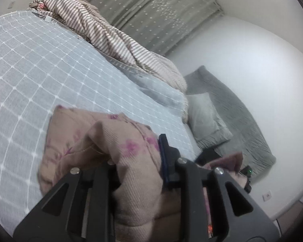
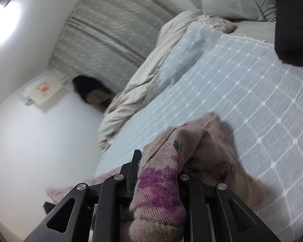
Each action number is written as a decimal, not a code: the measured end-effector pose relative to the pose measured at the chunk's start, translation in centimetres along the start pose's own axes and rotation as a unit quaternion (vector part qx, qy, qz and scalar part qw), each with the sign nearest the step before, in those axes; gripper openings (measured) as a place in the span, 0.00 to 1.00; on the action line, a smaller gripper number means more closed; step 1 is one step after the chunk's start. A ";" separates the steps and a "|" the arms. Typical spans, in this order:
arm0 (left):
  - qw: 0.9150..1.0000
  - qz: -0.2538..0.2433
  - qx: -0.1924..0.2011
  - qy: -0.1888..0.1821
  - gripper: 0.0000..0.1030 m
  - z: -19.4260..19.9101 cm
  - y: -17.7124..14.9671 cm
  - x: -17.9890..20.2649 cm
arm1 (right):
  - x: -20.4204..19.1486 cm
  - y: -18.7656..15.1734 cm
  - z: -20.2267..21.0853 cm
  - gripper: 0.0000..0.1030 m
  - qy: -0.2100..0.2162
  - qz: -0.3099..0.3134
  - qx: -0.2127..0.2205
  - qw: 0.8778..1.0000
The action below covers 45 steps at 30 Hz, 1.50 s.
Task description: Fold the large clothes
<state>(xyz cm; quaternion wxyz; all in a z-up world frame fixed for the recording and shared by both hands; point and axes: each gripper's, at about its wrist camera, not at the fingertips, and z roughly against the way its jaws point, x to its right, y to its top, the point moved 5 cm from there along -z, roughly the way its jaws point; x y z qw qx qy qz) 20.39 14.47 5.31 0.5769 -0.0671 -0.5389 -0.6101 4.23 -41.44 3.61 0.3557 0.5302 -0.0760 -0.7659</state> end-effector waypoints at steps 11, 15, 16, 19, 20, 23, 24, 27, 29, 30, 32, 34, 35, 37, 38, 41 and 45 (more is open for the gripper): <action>0.993 0.002 -0.041 0.110 0.36 -14.5 -2.0 -10.1 | 9.3 -0.5 -15.0 0.25 -0.169 -0.012 -0.035 0.985; 0.998 0.021 -0.037 0.052 0.48 -13.3 -1.9 -10.5 | 8.6 -1.5 -15.0 0.30 -0.165 0.058 -0.010 0.984; 0.998 0.019 -0.039 0.047 0.53 -12.9 -1.6 -10.1 | 8.3 -1.5 -14.7 0.33 -0.162 0.066 -0.015 0.984; 0.999 0.006 -0.033 0.040 0.74 -11.2 -0.8 -8.6 | 7.0 -0.6 -13.2 0.46 -0.122 0.045 -0.028 0.991; 0.999 -0.004 -0.020 0.038 0.77 -10.2 -0.5 -7.9 | 6.7 -0.3 -12.6 0.48 -0.104 0.035 -0.026 0.994; 0.997 -0.042 0.035 0.049 0.87 -7.2 0.2 -6.5 | 5.3 0.3 -10.2 0.58 -0.071 0.029 -0.006 0.997; 0.996 -0.062 0.050 0.050 0.91 -5.9 0.2 -5.8 | 4.7 0.4 -9.0 0.61 -0.069 0.042 0.007 0.997; 0.992 -0.100 0.060 0.040 0.92 -4.9 0.5 -5.0 | 2.8 1.1 -6.6 0.64 -0.068 0.092 0.049 0.992; 0.992 -0.119 0.043 0.026 0.92 -5.8 0.4 -4.9 | 2.2 1.2 -5.5 0.64 -0.060 0.126 0.061 0.988; 0.992 -0.127 0.016 0.018 0.92 -6.9 0.1 -4.9 | 1.9 1.1 -5.5 0.64 -0.052 0.142 0.051 0.987; 0.987 -0.146 -0.063 0.021 0.92 -10.1 -1.0 -5.2 | 1.8 0.5 -6.8 0.64 -0.049 0.160 0.009 0.986; 0.975 -0.175 -0.124 0.055 0.92 -14.0 -1.9 -5.9 | 2.2 -0.4 -10.1 0.64 -0.094 0.187 -0.050 0.977; 0.971 -0.180 -0.147 0.063 0.92 -15.5 -2.2 -6.3 | 2.5 -0.8 -11.6 0.64 -0.107 0.198 -0.078 0.971; 0.963 -0.182 -0.179 0.083 0.92 -18.6 -2.2 -7.4 | 3.6 -1.3 -15.4 0.64 -0.122 0.205 -0.137 0.961; 0.960 -0.183 -0.186 0.097 0.92 -19.8 -1.8 -8.0 | 4.2 -1.1 -16.4 0.64 -0.123 0.200 -0.145 0.961; 0.957 -0.192 -0.161 0.143 0.91 -21.0 0.7 -8.6 | 6.3 0.7 -17.3 0.58 -0.138 0.178 -0.101 0.969; 0.959 -0.164 -0.097 0.209 0.88 -18.9 4.3 -9.9 | 8.1 3.7 -14.4 0.58 -0.196 0.137 -0.005 0.971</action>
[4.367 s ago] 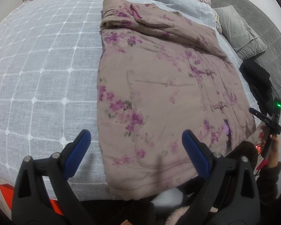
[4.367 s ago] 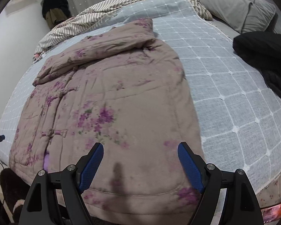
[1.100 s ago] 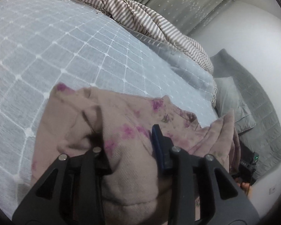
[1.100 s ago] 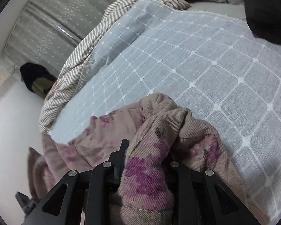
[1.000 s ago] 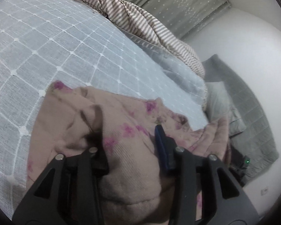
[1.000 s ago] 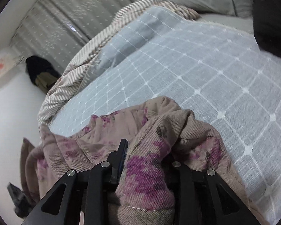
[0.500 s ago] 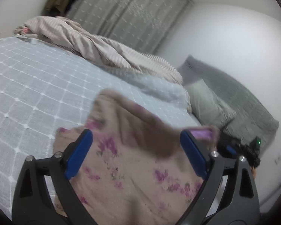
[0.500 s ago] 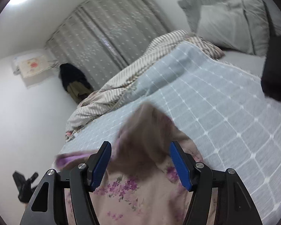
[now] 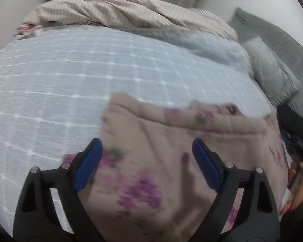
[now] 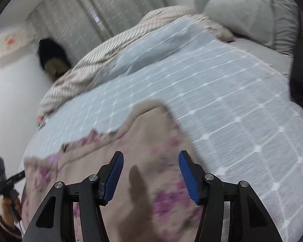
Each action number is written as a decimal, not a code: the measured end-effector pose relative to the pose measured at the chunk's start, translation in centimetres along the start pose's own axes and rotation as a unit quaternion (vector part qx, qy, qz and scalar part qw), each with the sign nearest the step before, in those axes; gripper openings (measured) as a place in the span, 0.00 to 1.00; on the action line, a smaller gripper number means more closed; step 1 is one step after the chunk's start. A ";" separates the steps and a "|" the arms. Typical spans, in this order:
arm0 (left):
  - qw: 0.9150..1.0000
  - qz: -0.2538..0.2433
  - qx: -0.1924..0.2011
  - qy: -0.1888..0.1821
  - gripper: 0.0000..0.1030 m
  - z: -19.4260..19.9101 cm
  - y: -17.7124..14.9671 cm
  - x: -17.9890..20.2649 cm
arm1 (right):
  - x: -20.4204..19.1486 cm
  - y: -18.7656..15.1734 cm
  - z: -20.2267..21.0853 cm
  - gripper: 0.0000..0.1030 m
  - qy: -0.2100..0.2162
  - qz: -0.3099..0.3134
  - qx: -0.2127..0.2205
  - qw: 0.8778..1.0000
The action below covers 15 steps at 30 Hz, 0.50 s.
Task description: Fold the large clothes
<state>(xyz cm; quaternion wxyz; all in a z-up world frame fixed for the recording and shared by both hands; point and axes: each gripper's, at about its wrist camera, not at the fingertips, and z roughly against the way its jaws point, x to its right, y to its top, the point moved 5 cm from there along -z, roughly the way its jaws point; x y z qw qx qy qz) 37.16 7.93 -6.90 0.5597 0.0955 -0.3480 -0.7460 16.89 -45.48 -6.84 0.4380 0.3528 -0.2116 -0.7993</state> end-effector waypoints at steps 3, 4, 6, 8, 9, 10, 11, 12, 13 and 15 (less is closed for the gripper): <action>0.999 0.034 0.008 -0.013 0.88 1.2 -1.0 -2.3 | 1.4 0.5 2.2 0.63 -0.047 -0.001 0.027 0.999; 0.999 0.048 -0.001 -0.017 0.88 1.0 -1.7 -3.0 | 1.9 0.3 2.7 0.65 -0.040 -0.005 0.026 0.999; 0.995 0.095 -0.030 -0.024 0.88 -0.2 -3.5 -4.8 | 1.9 -0.3 2.4 0.65 -0.007 -0.017 -0.001 1.000; 0.987 0.144 -0.049 -0.042 0.87 -1.1 -5.0 -5.6 | 1.8 -1.5 1.5 0.61 0.013 -0.014 -0.038 0.999; 0.985 0.161 -0.038 -0.053 0.81 -1.1 -5.3 -5.4 | 1.3 -2.0 0.9 0.43 0.010 -0.004 -0.045 0.999; 0.985 0.164 -0.025 -0.056 0.72 -0.4 -5.7 -4.9 | 0.8 -2.4 0.4 0.28 0.000 0.011 -0.046 0.999; 0.986 0.158 -0.008 -0.053 0.66 0.2 -5.9 -4.4 | 0.1 -2.6 0.3 0.27 -0.015 0.026 -0.041 0.999; 0.988 0.148 0.004 -0.046 0.52 0.8 -5.8 -3.9 | -0.6 -2.5 0.5 0.21 -0.028 0.041 -0.030 0.998; 0.990 0.139 0.010 -0.039 0.38 1.1 -5.8 -3.5 | -0.9 -2.4 1.2 0.19 -0.032 0.054 -0.020 0.998; 0.990 0.125 0.037 -0.044 0.20 2.6 -5.3 -2.7 | -2.7 -1.7 2.8 0.16 -0.034 0.078 0.017 0.996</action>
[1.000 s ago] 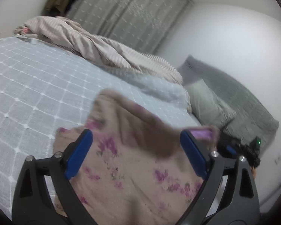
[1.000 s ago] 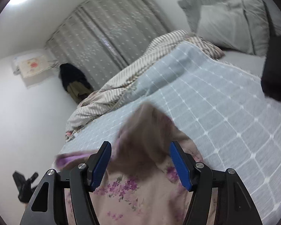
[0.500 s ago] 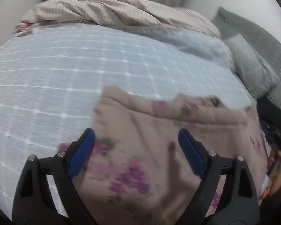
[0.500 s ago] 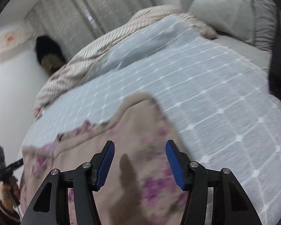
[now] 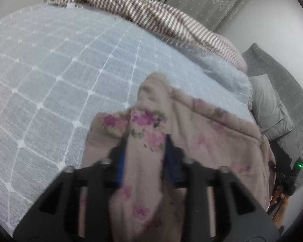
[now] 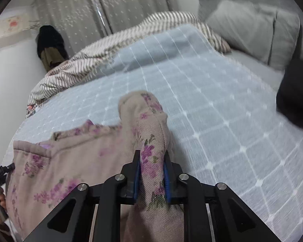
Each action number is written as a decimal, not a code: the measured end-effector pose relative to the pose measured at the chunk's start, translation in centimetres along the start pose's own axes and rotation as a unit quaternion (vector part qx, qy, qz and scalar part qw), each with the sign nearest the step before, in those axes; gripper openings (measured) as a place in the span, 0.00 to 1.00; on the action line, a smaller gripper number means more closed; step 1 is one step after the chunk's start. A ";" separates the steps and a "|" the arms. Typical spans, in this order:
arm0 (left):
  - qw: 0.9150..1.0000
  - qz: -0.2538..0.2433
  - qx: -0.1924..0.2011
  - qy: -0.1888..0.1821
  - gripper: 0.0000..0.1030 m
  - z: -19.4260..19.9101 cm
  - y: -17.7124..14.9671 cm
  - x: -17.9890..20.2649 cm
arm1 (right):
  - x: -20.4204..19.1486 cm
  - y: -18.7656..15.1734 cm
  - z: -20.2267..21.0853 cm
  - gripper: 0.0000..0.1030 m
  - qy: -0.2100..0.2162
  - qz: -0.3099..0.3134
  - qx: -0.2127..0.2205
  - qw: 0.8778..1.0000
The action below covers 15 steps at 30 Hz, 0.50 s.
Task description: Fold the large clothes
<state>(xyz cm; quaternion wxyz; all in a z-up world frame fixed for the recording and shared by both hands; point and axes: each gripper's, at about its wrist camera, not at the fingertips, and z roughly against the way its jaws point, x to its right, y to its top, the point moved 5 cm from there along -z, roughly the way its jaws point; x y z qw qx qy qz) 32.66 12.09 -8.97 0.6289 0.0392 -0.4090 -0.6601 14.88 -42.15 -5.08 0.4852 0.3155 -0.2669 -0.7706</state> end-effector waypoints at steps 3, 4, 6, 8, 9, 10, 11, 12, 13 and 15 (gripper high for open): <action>0.998 0.015 0.036 -0.053 0.13 2.1 1.8 0.5 | -1.7 2.4 2.4 0.15 0.003 0.006 0.059 0.998; 0.996 0.018 0.052 -0.077 0.13 2.6 2.8 0.9 | -2.2 3.1 3.0 0.15 0.002 0.008 0.075 0.997; 0.991 0.011 0.092 -0.094 0.13 4.1 4.7 1.6 | -3.1 5.3 4.3 0.14 0.003 0.007 0.107 0.994; 0.989 -0.015 0.120 -0.089 0.13 4.8 6.5 2.8 | -3.8 7.1 4.2 0.14 -0.002 0.012 0.125 0.992; 0.989 -0.026 0.124 -0.079 0.13 4.6 7.1 3.2 | -3.8 8.2 3.8 0.14 -0.008 0.014 0.130 0.991; 0.990 -0.030 0.122 -0.069 0.13 4.0 7.7 3.3 | -3.7 8.7 3.3 0.14 -0.014 0.012 0.130 0.991; 0.991 -0.022 0.113 -0.065 0.13 2.9 8.2 2.9 | -3.4 9.2 2.5 0.14 -0.020 0.009 0.128 0.991; 0.993 -0.010 0.098 -0.061 0.13 1.5 8.5 2.1 | -2.7 9.7 0.8 0.14 -0.022 -0.004 0.118 0.993; 0.995 0.000 0.084 -0.052 0.13 0.2 8.6 1.5 | -2.1 9.6 -0.5 0.15 -0.022 -0.014 0.103 0.994; 0.999 0.016 0.036 -0.021 0.13 -3.4 8.1 -0.5 | -0.5 9.0 -4.6 0.15 -0.027 -0.038 0.041 0.998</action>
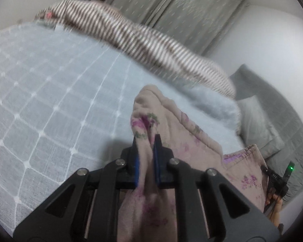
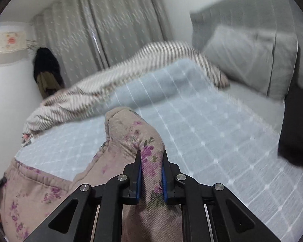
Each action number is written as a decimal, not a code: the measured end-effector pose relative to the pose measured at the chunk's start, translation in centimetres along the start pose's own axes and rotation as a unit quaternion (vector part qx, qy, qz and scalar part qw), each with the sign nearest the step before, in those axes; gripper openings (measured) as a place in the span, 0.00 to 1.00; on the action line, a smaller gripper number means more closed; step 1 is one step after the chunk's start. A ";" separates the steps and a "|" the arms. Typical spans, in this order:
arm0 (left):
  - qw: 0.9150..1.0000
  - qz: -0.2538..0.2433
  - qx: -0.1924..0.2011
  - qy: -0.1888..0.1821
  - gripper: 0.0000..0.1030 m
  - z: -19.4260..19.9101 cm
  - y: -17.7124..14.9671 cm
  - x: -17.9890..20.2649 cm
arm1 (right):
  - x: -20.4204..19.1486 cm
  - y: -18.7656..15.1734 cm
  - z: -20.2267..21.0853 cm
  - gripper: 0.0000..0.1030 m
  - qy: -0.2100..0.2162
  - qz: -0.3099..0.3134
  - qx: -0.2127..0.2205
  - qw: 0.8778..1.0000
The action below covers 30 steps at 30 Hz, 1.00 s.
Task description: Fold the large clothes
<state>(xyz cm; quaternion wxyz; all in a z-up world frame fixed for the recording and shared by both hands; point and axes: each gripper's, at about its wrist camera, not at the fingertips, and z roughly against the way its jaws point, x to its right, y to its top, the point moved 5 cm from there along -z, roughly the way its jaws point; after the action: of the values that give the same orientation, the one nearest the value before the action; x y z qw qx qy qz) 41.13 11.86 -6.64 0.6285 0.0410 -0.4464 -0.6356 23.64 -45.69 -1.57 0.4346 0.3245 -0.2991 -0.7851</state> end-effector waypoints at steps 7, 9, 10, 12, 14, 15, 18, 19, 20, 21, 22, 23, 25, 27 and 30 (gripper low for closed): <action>0.997 0.025 -0.070 0.022 0.30 -1.3 -2.5 -1.8 | 3.1 -4.4 -4.5 0.31 -0.015 -0.031 -0.098 0.995; 0.998 0.005 -0.065 0.026 0.48 0.2 -2.1 -1.1 | 3.8 -4.3 -3.4 0.41 0.000 -0.051 -0.094 0.994; 0.998 -0.006 -0.063 0.026 0.60 0.9 -2.1 -0.7 | 4.1 -4.1 -2.7 0.52 0.007 -0.061 -0.092 0.994; 0.998 -0.023 -0.059 0.011 0.70 2.6 -2.0 0.3 | 4.6 -3.6 -1.1 0.66 0.016 -0.070 -0.081 0.994; 0.998 -0.024 -0.062 -0.003 0.77 4.2 -2.2 1.0 | 5.1 -3.1 0.8 0.73 0.034 -0.081 -0.067 0.994; 0.997 -0.020 -0.068 -0.013 0.81 4.9 -2.5 1.0 | 5.3 -3.3 1.7 0.75 0.049 -0.092 -0.068 0.992; 0.995 -0.003 -0.093 -0.041 0.85 6.0 -3.7 1.1 | 5.9 -4.5 3.2 0.76 0.060 -0.119 -0.093 0.987; 0.994 0.003 -0.104 -0.042 0.89 6.2 -4.3 1.0 | 6.1 -4.9 3.4 0.76 0.062 -0.127 -0.101 0.985; 0.993 0.008 -0.113 -0.036 0.90 6.3 -4.8 0.7 | 6.2 -5.3 3.6 0.76 0.064 -0.134 -0.109 0.983; 0.993 0.013 -0.119 -0.025 0.91 6.3 -5.2 0.4 | 6.4 -6.0 3.8 0.76 0.066 -0.142 -0.120 0.980; 0.992 0.020 -0.125 -0.006 0.92 6.3 -5.8 -0.2 | 6.5 -6.5 3.9 0.76 0.066 -0.147 -0.127 0.979; 0.992 0.026 -0.127 0.003 0.92 6.3 -6.0 -0.7 | 6.7 -7.1 3.9 0.77 0.066 -0.154 -0.135 0.977; 0.990 0.046 -0.131 0.001 0.96 6.2 -6.8 -1.7 | 7.2 -8.2 3.7 0.78 0.069 -0.169 -0.143 0.973; 0.986 0.073 -0.150 -0.022 0.96 5.5 -7.5 -2.8 | 7.6 -9.3 3.1 0.78 0.078 -0.183 -0.157 0.967; 0.972 0.111 -0.201 -0.053 0.96 3.5 -8.7 -4.1 | 7.8 -11.1 1.2 0.80 0.108 -0.206 -0.188 0.954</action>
<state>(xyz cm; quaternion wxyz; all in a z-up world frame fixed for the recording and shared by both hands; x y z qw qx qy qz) 33.17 15.41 -12.03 0.6661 -0.1699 -0.3443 -0.6395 14.05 -47.32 -11.11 0.3464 0.3741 -0.0245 -0.8599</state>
